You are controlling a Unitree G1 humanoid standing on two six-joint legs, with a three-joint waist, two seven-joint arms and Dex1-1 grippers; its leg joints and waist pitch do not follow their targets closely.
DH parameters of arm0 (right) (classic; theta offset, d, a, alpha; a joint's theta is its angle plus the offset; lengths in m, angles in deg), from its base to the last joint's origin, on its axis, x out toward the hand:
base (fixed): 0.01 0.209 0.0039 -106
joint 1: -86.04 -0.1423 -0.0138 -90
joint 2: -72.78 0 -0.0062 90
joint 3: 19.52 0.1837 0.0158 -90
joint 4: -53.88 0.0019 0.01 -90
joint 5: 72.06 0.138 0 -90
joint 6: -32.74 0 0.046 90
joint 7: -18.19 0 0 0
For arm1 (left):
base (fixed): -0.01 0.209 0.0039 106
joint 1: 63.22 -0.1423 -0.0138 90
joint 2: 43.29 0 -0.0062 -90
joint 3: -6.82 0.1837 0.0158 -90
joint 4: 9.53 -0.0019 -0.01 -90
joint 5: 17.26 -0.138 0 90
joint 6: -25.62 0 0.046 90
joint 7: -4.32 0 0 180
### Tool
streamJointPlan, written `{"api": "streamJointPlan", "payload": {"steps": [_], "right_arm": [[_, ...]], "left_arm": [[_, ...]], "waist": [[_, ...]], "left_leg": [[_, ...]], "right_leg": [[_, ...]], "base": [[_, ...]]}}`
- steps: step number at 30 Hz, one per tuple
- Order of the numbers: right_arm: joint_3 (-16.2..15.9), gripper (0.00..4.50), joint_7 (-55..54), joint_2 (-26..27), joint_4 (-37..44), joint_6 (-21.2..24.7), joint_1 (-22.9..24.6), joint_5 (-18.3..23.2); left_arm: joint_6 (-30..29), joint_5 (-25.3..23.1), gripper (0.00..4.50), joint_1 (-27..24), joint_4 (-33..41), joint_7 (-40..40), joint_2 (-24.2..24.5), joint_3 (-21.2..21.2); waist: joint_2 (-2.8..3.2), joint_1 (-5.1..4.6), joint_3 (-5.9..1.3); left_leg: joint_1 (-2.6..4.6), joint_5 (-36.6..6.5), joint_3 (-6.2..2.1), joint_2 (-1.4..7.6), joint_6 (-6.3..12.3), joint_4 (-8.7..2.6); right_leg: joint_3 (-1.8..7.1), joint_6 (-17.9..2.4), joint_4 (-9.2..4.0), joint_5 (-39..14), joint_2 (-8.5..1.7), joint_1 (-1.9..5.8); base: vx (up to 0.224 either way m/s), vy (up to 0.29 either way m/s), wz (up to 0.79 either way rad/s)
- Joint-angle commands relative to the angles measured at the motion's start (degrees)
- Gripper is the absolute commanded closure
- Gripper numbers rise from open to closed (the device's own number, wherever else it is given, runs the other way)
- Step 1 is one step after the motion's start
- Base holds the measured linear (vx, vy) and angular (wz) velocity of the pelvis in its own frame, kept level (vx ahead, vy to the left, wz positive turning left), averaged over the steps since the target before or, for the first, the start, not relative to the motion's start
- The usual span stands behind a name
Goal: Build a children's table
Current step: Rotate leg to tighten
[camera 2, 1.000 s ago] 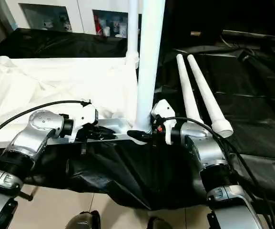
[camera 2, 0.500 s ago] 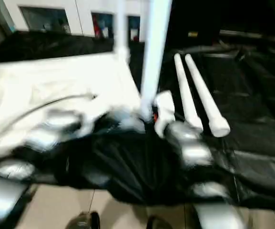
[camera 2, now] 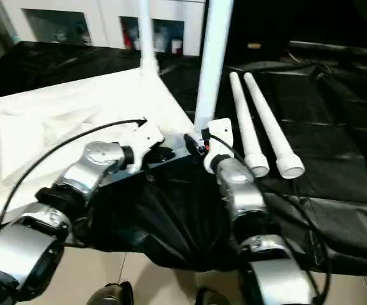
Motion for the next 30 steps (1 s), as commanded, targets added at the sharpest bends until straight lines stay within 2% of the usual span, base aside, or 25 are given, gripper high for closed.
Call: {"api": "streamJointPlan", "payload": {"steps": [1,3,4,6,7,10,13,14,16,19,24,25,27,30], "right_arm": [[-2.8,0.85,6.2,0.1,1.5,1.1,0.9,1.1],[-4.4,0.85,14.6,-3.0,4.2,2.1,1.7,2.1],[-4.4,0.85,14.6,-3.0,4.2,2.1,1.7,2.1],[-5.4,0.85,18.9,-4.7,5.4,2.2,2.1,2.2],[-6.1,0.85,23.1,-6.5,6.8,2.7,2.6,2.6],[-7.0,0.85,27.6,-8.6,8.8,3.8,3.1,3.3],[-8.0,0.85,32.4,-11.1,10.6,4.7,3.7,3.6],[-8.3,0.85,34.5,-12.1,11.1,5.2,3.7,3.7],[-9.0,0.85,37.6,-13.6,11.4,5.5,3.7,3.8],[-9.1,0.85,39.0,-14.0,11.5,5.5,3.7,3.9],[-9.1,0.85,41.0,-14.0,11.9,5.9,3.9,4.4],[-9.1,1.09,41.3,-14.0,12.1,6.1,3.9,4.6],[-9.4,1.09,42.0,-14.0,12.5,6.5,4.1,4.8],[-9.6,1.45,42.5,-14.0,12.5,6.6,4.1,5.0]], "left_arm": [[3.0,0.7,4.50,-1.0,1.6,2.3,0.2,-0.2],[4.0,0.9,4.50,-2.5,2.8,5.9,2.1,0.4],[4.0,0.9,4.50,-2.5,2.8,5.9,2.1,0.4],[4.7,1.0,4.50,-3.2,3.2,7.8,3.0,0.7],[5.4,1.3,4.50,-3.8,3.8,9.8,3.9,1.0],[5.8,2.0,4.50,-4.8,4.8,12.5,5.0,1.2],[6.2,3.8,4.50,-6.2,6.9,17.1,6.3,1.3],[6.0,4.6,4.50,-6.9,8.1,19.1,7.0,1.4],[5.7,5.6,4.50,-8.1,10.1,22.0,8.3,1.4],[6.0,5.8,4.50,-8.8,11.0,23.6,9.3,1.3],[6.0,5.9,4.50,-9.5,12.0,25.0,10.1,1.2],[5.9,5.9,4.50,-9.7,12.2,25.1,10.2,1.3],[5.5,6.0,4.50,-10.1,13.1,25.4,10.4,1.3],[5.3,6.0,4.50,-10.3,13.6,25.5,10.5,1.3]], "waist": [[-0.42,0.23,-4.41],[-0.55,0.32,-4.49],[-0.50,0.48,-4.46],[-0.32,0.44,-4.61],[-0.52,0.48,-4.57],[-0.42,0.67,-4.67],[-0.41,0.71,-4.62],[-0.59,0.61,-4.57],[-0.51,0.66,-4.55],[-0.56,0.68,-4.50],[-0.57,0.97,-4.39],[-0.60,1.00,-4.40],[-0.72,1.02,-4.48],[-0.64,1.04,-4.53]], "left_leg": [[1.42,-19.1,-0.85,0.91,2.19,-3.66],[1.15,-17.5,-0.77,0.88,3.09,-3.51],[1.22,-16.5,-0.66,1.03,3.61,-3.44],[1.10,-15.4,-0.71,1.14,3.52,-3.42],[1.32,-15.3,-0.60,1.18,3.57,-3.36],[1.18,-13.8,-0.55,1.33,4.28,-3.20],[1.28,-14.1,-0.51,1.41,4.45,-3.15],[1.30,-14.5,-0.49,1.42,4.41,-3.15],[1.41,-15.0,-0.42,1.48,4.42,-3.15],[1.47,-15.1,-0.36,1.56,4.36,-3.16],[1.62,-16.2,-0.37,1.62,3.44,-3.32],[1.63,-16.3,-0.38,1.60,3.25,-3.33],[1.56,-15.6,-0.40,1.58,3.33,-3.29],[1.56,-14.8,-0.35,1.57,3.70,-3.21]], "right_leg": [[1.50,-10.5,-4.61,-17.9,-2.48,2.92],[1.48,-11.0,-4.44,-16.4,-2.50,3.29],[1.49,-11.2,-4.41,-15.3,-2.51,3.18],[1.30,-12.1,-4.04,-14.0,-2.45,3.29],[1.26,-12.6,-4.00,-13.3,-2.24,3.22],[1.25,-13.9,-3.37,-9.9,-2.18,3.39],[1.30,-14.8,-3.29,-9.7,-2.27,3.32],[1.33,-14.9,-3.30,-9.8,-2.20,3.37],[1.40,-15.0,-3.31,-10.6,-2.31,3.22],[1.53,-15.0,-3.30,-11.0,-2.39,3.07],[1.64,-14.0,-3.54,-13.7,-2.49,2.90],[1.64,-13.8,-3.55,-14.1,-2.50,2.90],[1.62,-13.7,-3.42,-13.4,-2.48,2.98],[1.61,-13.9,-3.29,-12.2,-2.41,2.96]], "base": [[0.000,0.000,0.00],[0.000,0.000,0.00],[0.000,0.000,0.00],[0.000,0.000,0.00],[0.000,0.000,0.00],[0.000,0.000,0.00],[0.000,0.000,0.00],[0.000,0.000,0.00],[0.000,0.000,0.00],[0.000,0.000,0.00],[0.000,0.000,0.00],[0.000,0.000,0.00],[0.000,0.000,0.00],[0.000,0.000,0.00]]}}
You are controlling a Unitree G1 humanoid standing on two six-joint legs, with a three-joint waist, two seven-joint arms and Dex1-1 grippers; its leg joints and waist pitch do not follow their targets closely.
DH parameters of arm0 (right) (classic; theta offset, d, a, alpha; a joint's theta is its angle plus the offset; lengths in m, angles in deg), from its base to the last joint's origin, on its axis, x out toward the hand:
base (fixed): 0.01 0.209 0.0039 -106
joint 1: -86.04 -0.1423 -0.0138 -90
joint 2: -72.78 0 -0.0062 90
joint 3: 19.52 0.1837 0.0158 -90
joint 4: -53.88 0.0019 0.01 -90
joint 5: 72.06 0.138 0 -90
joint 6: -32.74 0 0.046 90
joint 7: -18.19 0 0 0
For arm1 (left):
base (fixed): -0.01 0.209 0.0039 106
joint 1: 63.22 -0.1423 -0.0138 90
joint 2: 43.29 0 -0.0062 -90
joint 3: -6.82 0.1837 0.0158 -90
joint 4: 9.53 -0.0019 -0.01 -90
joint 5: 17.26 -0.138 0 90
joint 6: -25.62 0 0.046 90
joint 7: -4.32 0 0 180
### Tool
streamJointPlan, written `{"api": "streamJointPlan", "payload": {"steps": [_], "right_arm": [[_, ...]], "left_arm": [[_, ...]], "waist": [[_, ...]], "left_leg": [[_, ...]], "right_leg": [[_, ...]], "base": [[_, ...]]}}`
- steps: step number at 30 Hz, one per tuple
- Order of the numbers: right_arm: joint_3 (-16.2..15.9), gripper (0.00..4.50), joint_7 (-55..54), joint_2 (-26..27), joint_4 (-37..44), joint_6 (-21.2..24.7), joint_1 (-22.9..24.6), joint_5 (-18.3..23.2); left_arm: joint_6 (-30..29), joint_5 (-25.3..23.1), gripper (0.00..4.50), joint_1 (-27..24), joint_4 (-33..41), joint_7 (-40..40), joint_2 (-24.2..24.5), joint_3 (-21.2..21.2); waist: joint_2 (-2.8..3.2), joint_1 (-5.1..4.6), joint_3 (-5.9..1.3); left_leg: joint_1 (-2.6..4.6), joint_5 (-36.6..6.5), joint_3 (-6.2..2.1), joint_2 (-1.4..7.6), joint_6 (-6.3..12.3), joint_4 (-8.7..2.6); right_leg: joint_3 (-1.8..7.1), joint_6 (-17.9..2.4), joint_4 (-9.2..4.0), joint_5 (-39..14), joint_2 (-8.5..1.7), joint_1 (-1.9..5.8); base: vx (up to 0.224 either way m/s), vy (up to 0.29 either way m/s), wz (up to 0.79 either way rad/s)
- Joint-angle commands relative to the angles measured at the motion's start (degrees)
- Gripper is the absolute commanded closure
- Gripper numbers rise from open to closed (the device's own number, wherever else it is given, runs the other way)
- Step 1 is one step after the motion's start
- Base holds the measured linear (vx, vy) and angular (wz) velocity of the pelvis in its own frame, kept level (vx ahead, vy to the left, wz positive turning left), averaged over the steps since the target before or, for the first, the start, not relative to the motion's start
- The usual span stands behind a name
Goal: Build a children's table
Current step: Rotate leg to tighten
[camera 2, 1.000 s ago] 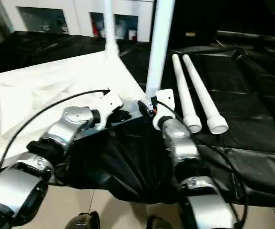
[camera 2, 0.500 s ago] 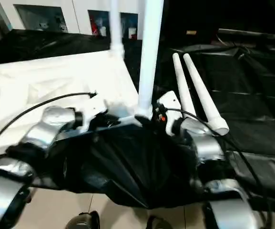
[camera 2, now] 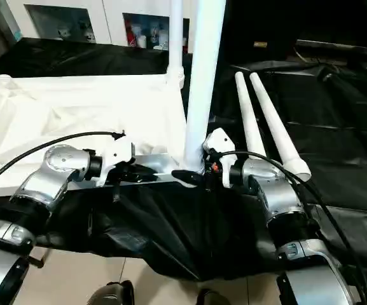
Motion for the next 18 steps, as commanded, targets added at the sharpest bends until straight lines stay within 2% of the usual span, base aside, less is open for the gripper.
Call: {"api": "streamJointPlan", "payload": {"steps": [1,4,10,12,14,16,18], "right_arm": [[-0.5,1.45,1.2,-0.2,1.2,0.2,0.4,0.7],[-0.7,1.70,1.5,0.0,1.4,0.4,0.8,0.7],[0.2,1.76,-5.1,1.9,-0.5,-0.2,1.6,-1.3],[2.9,1.76,-14.2,4.8,-3.5,-0.2,1.8,-1.6],[4.9,1.76,-22.6,7.6,-5.8,-0.2,1.9,-2.0],[5.8,1.76,-28.8,9.3,-6.9,-0.5,1.8,-2.9],[6.3,1.76,-32.4,10.3,-7.6,-0.4,1.7,-3.4]], "left_arm": [[-0.1,1.3,4.50,-1.2,0.6,1.0,-0.5,0.6],[-0.2,1.3,4.50,-1.3,0.7,0.9,-0.5,0.6],[-0.9,0.4,4.50,-0.2,-1.4,-2.6,-1.6,-0.1],[-1.8,-1.8,4.50,2.5,-5.9,-9.8,-3.8,-0.5],[-2.5,-3.0,4.50,5.6,-10.3,-16.9,-6.5,-1.2],[-3.3,-3.4,4.50,7.5,-12.1,-20.9,-8.3,-1.6],[-3.7,-3.7,4.50,8.4,-13.1,-23.1,-9.3,-1.7]], "waist": [[-0.61,0.09,-4.55],[-0.61,0.12,-4.53],[-0.56,0.08,-4.52],[-0.60,-0.20,-4.36],[-0.70,-0.44,-4.30],[-0.73,-0.42,-4.26],[-0.58,-0.51,-4.23]], "left_leg": [[1.59,-14.6,-0.49,1.40,3.76,-3.24],[1.55,-14.6,-0.51,1.37,3.66,-3.26],[1.62,-15.1,-0.52,1.35,3.14,-3.31],[1.71,-16.9,-0.50,1.24,2.26,-3.47],[2.10,-19.3,-0.76,1.10,0.42,-3.66],[2.42,-20.6,-0.76,1.00,0.10,-3.70],[2.14,-21.1,-0.95,0.95,0.02,-3.84]], "right_leg": [[1.61,-14.1,-3.30,-11.5,-2.46,2.98],[1.58,-14.1,-3.30,-11.8,-2.47,3.03],[1.61,-13.8,-3.44,-12.8,-2.50,2.91],[1.71,-13.1,-3.77,-15.7,-2.49,2.62],[1.75,-11.3,-4.55,-21.5,-2.79,2.49],[1.81,-10.4,-4.98,-23.5,-2.75,2.18],[1.77,-9.8,-5.06,-24.9,-2.86,2.24]], "base": [[0.000,0.000,0.00],[0.000,0.000,0.00],[0.000,0.000,0.00],[0.000,0.000,0.00],[0.000,0.000,0.00],[0.000,0.000,0.00],[0.000,0.000,0.00]]}}
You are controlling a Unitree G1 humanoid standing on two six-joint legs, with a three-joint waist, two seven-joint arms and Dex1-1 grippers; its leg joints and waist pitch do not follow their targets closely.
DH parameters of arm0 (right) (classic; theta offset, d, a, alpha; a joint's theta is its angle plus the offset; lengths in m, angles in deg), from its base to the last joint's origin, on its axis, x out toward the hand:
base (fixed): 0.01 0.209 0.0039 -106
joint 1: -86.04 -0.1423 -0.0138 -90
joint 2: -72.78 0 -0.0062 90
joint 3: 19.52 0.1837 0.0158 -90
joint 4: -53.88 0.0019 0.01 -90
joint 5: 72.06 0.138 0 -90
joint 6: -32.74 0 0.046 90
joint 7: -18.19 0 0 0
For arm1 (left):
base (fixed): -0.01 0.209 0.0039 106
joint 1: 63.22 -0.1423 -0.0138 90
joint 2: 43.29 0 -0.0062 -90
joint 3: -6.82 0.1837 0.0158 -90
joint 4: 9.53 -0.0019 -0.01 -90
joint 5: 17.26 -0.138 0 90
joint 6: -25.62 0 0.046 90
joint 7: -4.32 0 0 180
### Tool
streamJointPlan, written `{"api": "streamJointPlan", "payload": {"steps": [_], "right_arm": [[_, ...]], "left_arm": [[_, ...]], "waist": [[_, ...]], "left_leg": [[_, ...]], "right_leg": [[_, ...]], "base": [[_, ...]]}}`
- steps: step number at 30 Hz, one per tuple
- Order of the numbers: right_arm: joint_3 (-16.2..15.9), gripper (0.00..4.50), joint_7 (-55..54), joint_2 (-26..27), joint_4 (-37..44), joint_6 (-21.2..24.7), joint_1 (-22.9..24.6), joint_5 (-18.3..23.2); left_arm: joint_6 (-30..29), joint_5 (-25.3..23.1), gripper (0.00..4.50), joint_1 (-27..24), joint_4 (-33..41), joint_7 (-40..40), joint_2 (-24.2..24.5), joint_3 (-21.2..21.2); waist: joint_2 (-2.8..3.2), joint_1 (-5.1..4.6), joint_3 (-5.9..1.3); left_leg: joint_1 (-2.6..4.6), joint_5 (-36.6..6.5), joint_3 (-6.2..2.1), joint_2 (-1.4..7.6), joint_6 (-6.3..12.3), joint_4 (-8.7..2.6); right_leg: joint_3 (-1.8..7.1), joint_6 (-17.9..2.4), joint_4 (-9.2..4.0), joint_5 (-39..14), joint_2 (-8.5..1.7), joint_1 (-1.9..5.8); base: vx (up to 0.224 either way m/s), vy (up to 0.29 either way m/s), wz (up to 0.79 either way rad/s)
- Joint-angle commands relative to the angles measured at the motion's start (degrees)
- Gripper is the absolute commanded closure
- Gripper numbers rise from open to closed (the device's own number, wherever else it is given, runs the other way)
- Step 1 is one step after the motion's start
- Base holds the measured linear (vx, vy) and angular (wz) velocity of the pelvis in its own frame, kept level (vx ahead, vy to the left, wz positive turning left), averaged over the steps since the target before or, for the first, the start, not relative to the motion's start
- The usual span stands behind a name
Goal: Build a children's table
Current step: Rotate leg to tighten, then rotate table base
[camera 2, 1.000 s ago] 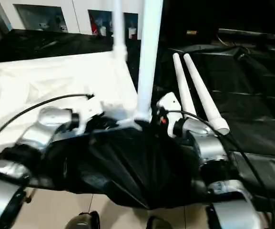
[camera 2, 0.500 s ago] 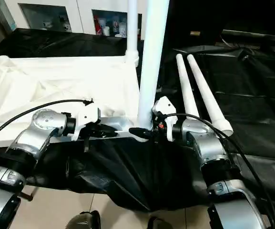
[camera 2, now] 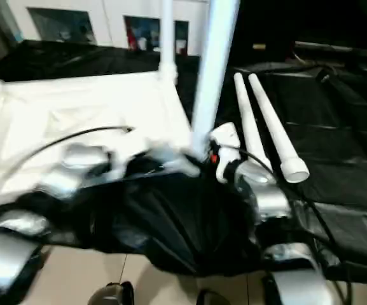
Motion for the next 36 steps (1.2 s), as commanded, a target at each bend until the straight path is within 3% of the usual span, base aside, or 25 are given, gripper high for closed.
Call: {"api": "streamJointPlan", "payload": {"steps": [1,2,3,5,6,7,9,12,13,14,18,20,22,23,26,30,33,35,36], "right_arm": [[-1.0,1.76,-5.1,2.0,-3.3,1.4,1.5,-2.3],[-0.8,1.76,-7.9,3.0,-3.8,1.3,1.3,-2.7],[-0.8,1.76,-7.9,3.0,-3.8,1.3,1.3,-2.7],[0.7,1.76,-17.9,7.7,-7.0,0.4,-0.8,-3.9],[0.7,1.76,-17.9,7.7,-7.0,0.4,-0.8,-3.9],[0.9,1.42,-18.3,8.9,-7.3,-0.7,-1.1,-3.5],[1.0,1.07,-18.3,9.1,-7.0,-1.3,-1.0,-3.4],[0.8,1.00,-19.1,9.5,-6.8,-2.3,-1.2,-3.4],[0.9,0.80,-19.3,9.2,-6.4,-3.6,-1.3,-3.7],[1.2,0.80,-19.9,8.8,-5.8,-5.2,-1.2,-4.1],[1.9,0.80,-19.9,7.3,-0.9,-7.8,0.5,-4.0],[2.3,0.68,-18.4,6.4,3.7,-7.9,2.3,-3.2],[1.9,0.61,-15.8,4.9,9.8,-7.7,5.3,-3.0],[1.9,0.61,-15.8,4.9,9.9,-7.7,5.3,-3.1],[1.3,0.61,-13.4,3.6,16.1,-6.0,8.7,-2.1],[-2.7,0.61,-7.9,1.9,23.9,-2.0,13.2,-1.3],[-4.9,0.61,-5.5,1.6,25.6,-0.1,14.5,-1.5],[-6.6,0.61,-4.6,1.9,25.6,2.1,14.7,-2.3],[-7.5,0.61,-4.4,2.2,25.1,3.5,14.5,-2.7]], "left_arm": [[-1.4,0.1,4.50,1.9,-2.5,-8.7,-1.9,-1.7],[-1.9,-0.1,4.50,2.8,-3.5,-11.1,-2.9,-2.0],[-1.9,-0.1,4.50,2.8,-3.5,-11.1,-2.9,-2.0],[-1.8,-0.6,4.50,6.2,-7.8,-18.3,-7.0,-2.6],[-1.8,-0.6,4.50,6.2,-7.8,-18.3,-7.0,-2.6],[-0.9,-0.9,4.50,6.7,-8.5,-18.9,-8.0,-2.5],[-0.3,-1.1,4.50,6.6,-8.4,-18.5,-8.3,-2.2],[1.8,-1.4,4.50,6.4,-8.2,-16.3,-8.8,-1.6],[2.8,-1.2,4.50,6.4,-8.5,-15.5,-8.8,-1.5],[3.6,-1.1,4.50,6.5,-9.0,-15.0,-8.8,-1.5],[5.6,-0.9,4.50,7.1,-10.4,-16.8,-9.0,-2.3],[6.3,-0.3,4.50,7.8,-11.1,-19.2,-9.1,-3.7],[6.4,2.1,4.05,8.8,-11.6,-20.2,-9.1,-6.7],[6.5,2.1,3.90,8.8,-11.6,-20.3,-9.1,-6.7],[7.9,3.3,3.72,9.6,-11.1,-23.6,-7.8,-9.1],[7.5,3.2,3.36,9.1,-8.4,-25.7,-3.1,-10.7],[5.4,2.0,3.01,8.2,-6.6,-26.8,-0.5,-11.0],[1.5,1.0,2.93,6.0,-2.9,-28.5,3.0,-11.6],[-0.5,0.4,2.92,4.3,-0.4,-29.3,5.2,-12.2]], "waist": [[-0.65,-0.22,-4.21],[-0.57,-0.31,-4.21],[-0.46,-0.17,-4.19],[0.08,-0.42,-4.43],[-0.05,-0.44,-4.49],[-0.27,-0.24,-4.52],[-0.13,-0.14,-4.58],[0.03,-0.28,-4.76],[-0.10,-0.41,-4.84],[0.14,-0.50,-4.88],[0.03,-0.34,-4.92],[0.18,-0.14,-5.01],[0.04,-0.02,-5.30],[0.22,0.19,-5.52],[0.19,0.07,-5.59],[0.18,-0.29,-4.95],[0.55,-0.29,-4.65],[0.40,-0.38,-4.37],[0.52,-0.64,-4.22]], "left_leg": [[1.90,-21.0,-1.07,1.09,-0.05,-3.98],[1.79,-21.1,-1.08,1.09,0.01,-4.00],[2.25,-21.9,-1.03,1.07,-0.34,-3.92],[2.07,-22.3,-1.15,0.94,-1.04,-4.02],[2.26,-22.8,-1.18,0.92,-1.32,-4.03],[2.32,-23.0,-1.14,0.88,-0.96,-3.96],[1.94,-22.5,-1.22,0.87,-0.26,-4.02],[1.29,-21.4,-1.42,0.85,0.21,-4.16],[1.34,-20.8,-1.34,0.82,0.29,-4.10],[1.53,-20.5,-1.24,0.84,0.45,-3.95],[1.58,-19.3,-0.96,0.75,1.48,-3.63],[1.42,-17.8,-0.95,0.71,2.08,-3.53],[0.87,-14.1,-0.98,0.62,3.64,-3.19],[0.86,-11.9,-0.96,0.67,4.61,-2.88],[0.59,-10.0,-1.03,0.83,6.28,-2.52],[0.62,-12.0,-0.94,0.76,7.42,-2.69],[1.04,-15.3,-0.96,0.95,5.61,-3.00],[1.00,-16.8,-1.07,1.14,4.39,-3.31],[0.62,-17.2,-1.28,1.17,3.73,-3.58]], "right_leg": [[1.48,-9.2,-5.16,-25.4,-2.76,2.31],[1.52,-9.1,-5.16,-25.4,-2.77,2.22],[1.53,-8.8,-5.46,-26.3,-2.75,1.80],[1.48,-8.8,-5.45,-26.3,-2.70,1.83],[1.41,-8.8,-5.51,-26.4,-2.63,1.84],[1.38,-8.7,-5.68,-25.7,-2.67,2.03],[1.34,-8.6,-5.56,-24.5,-2.70,2.32],[1.19,-8.7,-5.06,-21.9,-2.64,2.82],[1.18,-9.0,-5.02,-20.8,-2.57,2.83],[1.28,-9.7,-4.93,-19.1,-2.52,2.69],[1.35,-10.7,-4.88,-17.3,-2.51,2.81],[1.33,-10.5,-4.60,-15.3,-2.33,3.07],[1.21,-10.8,-3.96,-9.9,-2.23,3.47],[1.15,-12.1,-3.42,-5.8,-2.23,3.53],[0.93,-14.0,-2.69,-0.6,-2.01,3.53],[0.89,-13.6,-3.24,-3.7,-1.95,3.39],[0.96,-13.0,-3.84,-9.7,-2.00,2.92],[1.04,-12.5,-3.83,-11.5,-1.97,2.77],[1.00,-12.1,-3.57,-12.2,-1.93,2.95]], "base": [[0.000,0.000,0.00],[0.000,0.000,0.00],[0.000,0.000,0.00],[0.000,0.000,0.00],[0.000,0.000,0.00],[0.000,0.000,0.00],[0.000,0.000,0.00],[0.000,0.000,0.00],[0.000,0.000,0.00],[0.000,0.000,0.00],[0.000,0.000,0.00],[0.000,0.000,0.00],[0.000,0.000,0.00],[0.000,0.000,0.00],[0.000,0.000,0.00],[0.000,0.000,0.00],[0.000,0.000,0.00],[0.000,0.000,0.00],[0.000,0.000,0.00]]}}
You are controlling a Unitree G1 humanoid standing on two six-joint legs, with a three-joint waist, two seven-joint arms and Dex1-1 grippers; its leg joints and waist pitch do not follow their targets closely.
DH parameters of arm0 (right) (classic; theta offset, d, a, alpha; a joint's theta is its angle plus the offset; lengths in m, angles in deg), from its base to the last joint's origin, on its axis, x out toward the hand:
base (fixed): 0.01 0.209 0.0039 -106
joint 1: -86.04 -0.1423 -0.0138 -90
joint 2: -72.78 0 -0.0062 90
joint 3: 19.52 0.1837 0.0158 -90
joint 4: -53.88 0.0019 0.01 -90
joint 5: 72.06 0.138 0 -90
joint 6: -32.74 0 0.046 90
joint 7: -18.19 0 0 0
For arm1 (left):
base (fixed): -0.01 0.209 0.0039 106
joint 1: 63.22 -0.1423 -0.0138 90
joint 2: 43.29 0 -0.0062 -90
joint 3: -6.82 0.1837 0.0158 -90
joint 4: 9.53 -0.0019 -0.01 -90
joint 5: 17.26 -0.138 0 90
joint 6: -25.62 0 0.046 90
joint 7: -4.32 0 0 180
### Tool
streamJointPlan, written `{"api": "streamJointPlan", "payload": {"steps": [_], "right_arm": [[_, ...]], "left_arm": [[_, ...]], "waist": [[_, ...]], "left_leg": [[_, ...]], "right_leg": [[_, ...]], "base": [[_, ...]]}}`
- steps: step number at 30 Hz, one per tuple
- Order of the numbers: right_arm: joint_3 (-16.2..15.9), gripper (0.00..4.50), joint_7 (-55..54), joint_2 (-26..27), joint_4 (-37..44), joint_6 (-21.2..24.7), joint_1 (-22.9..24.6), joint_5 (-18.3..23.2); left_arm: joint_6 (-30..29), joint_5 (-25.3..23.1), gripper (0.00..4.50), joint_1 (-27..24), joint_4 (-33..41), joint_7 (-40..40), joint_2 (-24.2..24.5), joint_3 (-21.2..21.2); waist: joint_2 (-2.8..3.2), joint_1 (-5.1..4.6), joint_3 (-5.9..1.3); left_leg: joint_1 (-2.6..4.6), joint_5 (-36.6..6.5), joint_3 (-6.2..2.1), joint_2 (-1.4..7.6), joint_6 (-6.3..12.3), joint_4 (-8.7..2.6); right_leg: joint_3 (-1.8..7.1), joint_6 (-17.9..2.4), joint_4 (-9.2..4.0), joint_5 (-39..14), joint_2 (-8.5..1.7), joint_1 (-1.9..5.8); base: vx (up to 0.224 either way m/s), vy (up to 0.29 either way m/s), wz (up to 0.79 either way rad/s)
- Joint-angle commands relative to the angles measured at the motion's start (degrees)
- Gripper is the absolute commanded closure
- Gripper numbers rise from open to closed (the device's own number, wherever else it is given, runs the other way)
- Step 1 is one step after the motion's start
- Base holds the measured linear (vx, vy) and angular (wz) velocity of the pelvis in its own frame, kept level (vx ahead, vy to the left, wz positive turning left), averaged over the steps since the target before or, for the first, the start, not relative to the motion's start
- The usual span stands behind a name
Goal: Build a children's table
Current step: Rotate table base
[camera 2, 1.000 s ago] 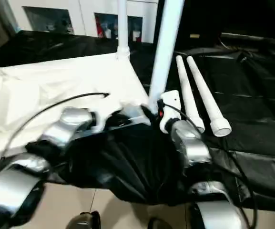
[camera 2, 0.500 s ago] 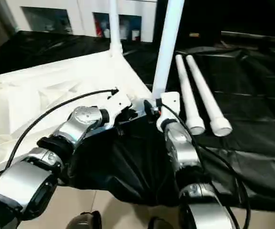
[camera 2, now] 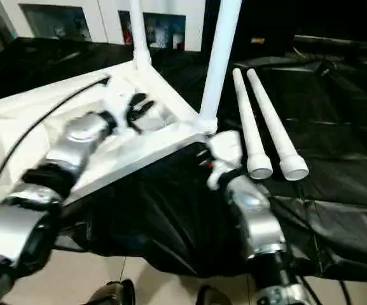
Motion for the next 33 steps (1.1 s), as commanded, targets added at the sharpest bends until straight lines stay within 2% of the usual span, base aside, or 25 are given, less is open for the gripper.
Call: {"api": "streamJointPlan", "payload": {"steps": [1,2,3,4,5,7,8,12,14,16,17,21,25,26,28,30,33], "right_arm": [[-1.2,0.61,0.5,-0.1,-0.3,2.5,0.0,-1.4],[-1.7,0.61,0.0,0.1,-0.8,3.6,-0.3,-1.9],[-2.1,0.61,-0.5,0.2,-1.2,4.8,-0.6,-2.3],[-2.3,0.61,-1.6,0.3,-2.2,5.5,-1.2,-3.1],[-2.3,0.61,-1.9,0.4,-2.5,5.6,-1.4,-3.3],[-1.9,0.61,-2.6,0.8,-3.7,6.4,-2.1,-3.3],[-1.8,0.61,-3.2,1.0,-5.4,6.7,-3.0,-3.6],[-2.0,0.61,-4.1,1.1,-7.9,7.3,-4.4,-4.0],[-1.7,0.61,-4.7,1.6,-10.6,7.2,-6.4,-4.1],[-1.6,0.61,-4.9,1.9,-11.3,7.1,-7.0,-4.2],[-1.2,0.61,-5.3,2.5,-13.4,6.6,-8.8,-4.0],[-1.1,0.61,-5.6,3.3,-16.6,5.7,-11.0,-4.3],[-1.2,0.61,-5.8,4.1,-21.5,4.1,-14.2,-4.6],[-1.2,0.61,-5.7,4.3,-22.5,3.8,-14.8,-4.6],[-1.1,0.61,-5.8,4.5,-24.8,2.9,-15.9,-4.7],[-1.0,0.61,-5.8,4.7,-26.1,2.5,-16.6,-4.8],[-0.9,0.61,-6.0,4.8,-28.4,1.6,-18.0,-5.0]], "left_arm": [[-4.4,-1.8,2.84,-2.8,4.1,-2.5,3.8,-1.8],[-5.6,-2.8,2.70,-4.6,6.4,-4.7,6.1,-2.6],[-6.6,-3.7,2.70,-6.4,8.5,-6.8,8.1,-3.4],[-7.7,-5.2,2.59,-8.9,11.3,-9.4,10.9,-4.7],[-7.9,-5.6,2.59,-9.5,12.1,-10.2,11.6,-5.1],[-9.6,-6.6,2.59,-11.9,15.2,-12.3,13.8,-7.0],[-10.6,-7.9,2.59,-13.6,16.4,-13.9,16.2,-8.1],[-14.2,-8.3,2.59,-16.0,18.2,-13.4,18.7,-7.9],[-18.0,-7.4,2.59,-18.3,19.6,-8.6,20.1,-6.2],[-19.2,-6.7,2.59,-19.2,20.3,-6.1,20.3,-5.5],[-19.9,-6.3,2.59,-20.1,19.9,-1.1,19.9,-3.5],[-21.7,-7.0,2.59,-20.5,19.2,3.1,20.0,-1.1],[-26.9,-8.3,2.59,-20.9,21.3,9.7,22.2,2.9],[-27.4,-7.9,2.59,-21.2,22.3,11.7,22.5,3.5],[-28.4,-6.4,2.59,-21.6,24.8,15.4,22.9,4.2],[-29.4,-4.5,2.59,-21.8,26.8,18.3,22.8,4.4],[-29.6,-0.7,2.59,-23.3,32.6,28.4,24.2,7.2]], "waist": [[0.06,0.16,-4.44],[-0.06,0.01,-4.50],[0.00,-0.07,-4.43],[-0.15,-0.04,-4.45],[0.00,-0.12,-4.43],[0.02,-0.06,-4.26],[-0.17,0.22,-4.27],[0.07,0.55,-4.05],[-0.23,0.60,-4.10],[-0.14,0.48,-4.07],[-0.41,0.56,-4.13],[-0.20,0.38,-4.14],[-0.13,0.22,-4.04],[-0.27,0.08,-3.99],[-0.05,0.15,-4.03],[-0.12,0.14,-4.18],[0.15,0.26,-4.25]], "left_leg": [[1.55,-17.8,-1.03,0.96,2.72,-4.04],[1.97,-18.4,-1.00,1.18,1.88,-4.03],[1.86,-18.3,-1.05,1.09,1.67,-4.06],[2.09,-18.3,-0.96,1.22,1.09,-4.07],[1.93,-17.9,-1.10,1.30,0.59,-4.21],[2.30,-18.1,-0.89,1.25,-0.04,-4.19],[2.38,-17.7,-0.88,1.32,-0.28,-4.17],[2.63,-18.1,-0.84,1.27,-1.33,-4.33],[2.47,-17.9,-0.81,1.11,-1.63,-4.29],[2.35,-17.7,-0.80,1.05,-1.80,-4.37],[2.36,-17.7,-0.78,1.00,-1.79,-4.32],[2.33,-18.3,-0.84,1.03,-2.36,-4.41],[2.48,-18.8,-0.89,1.04,-2.49,-4.48],[2.29,-18.6,-0.99,1.03,-2.57,-4.58],[2.53,-18.2,-0.87,1.07,-2.65,-4.45],[2.48,-16.7,-0.78,1.02,-2.47,-4.30],[2.57,-16.0,-0.65,0.95,-2.37,-4.22]], "right_leg": [[1.24,-11.3,-3.54,-13.9,-2.08,3.37],[1.38,-11.1,-3.57,-13.9,-2.06,2.98],[1.40,-10.9,-3.52,-13.8,-2.01,3.01],[1.50,-10.7,-3.49,-13.4,-2.01,2.78],[1.48,-10.4,-3.20,-13.0,-2.04,2.83],[1.62,-10.3,-3.32,-12.5,-1.81,2.35],[1.64,-10.4,-3.17,-11.8,-1.87,2.34],[1.75,-10.1,-2.99,-11.0,-1.86,2.04],[1.84,-10.0,-2.92,-10.9,-2.04,2.15],[1.89,-10.0,-3.04,-11.6,-2.11,2.15],[1.97,-10.1,-3.05,-12.2,-2.34,2.20],[1.95,-10.4,-2.90,-11.1,-2.24,2.24],[1.99,-10.5,-2.98,-12.0,-2.34,2.24],[1.97,-10.6,-2.94,-12.2,-2.44,2.53],[2.04,-11.0,-2.92,-11.2,-2.43,2.35],[2.02,-11.9,-2.63,-8.7,-2.31,2.59],[1.94,-12.9,-2.48,-7.3,-2.21,2.61]], "base": [[0.000,0.000,0.00],[0.000,0.000,0.00],[0.000,0.000,0.00],[0.000,0.000,0.00],[0.000,0.000,0.00],[0.000,0.000,0.00],[0.000,0.000,0.00],[0.000,0.000,0.00],[0.000,0.000,0.00],[0.000,0.000,0.00],[0.000,0.000,0.00],[0.000,0.000,0.00],[0.000,0.000,0.00],[0.000,0.000,0.00],[0.000,0.000,0.00],[0.000,0.000,0.00],[0.000,0.000,0.00]]}}
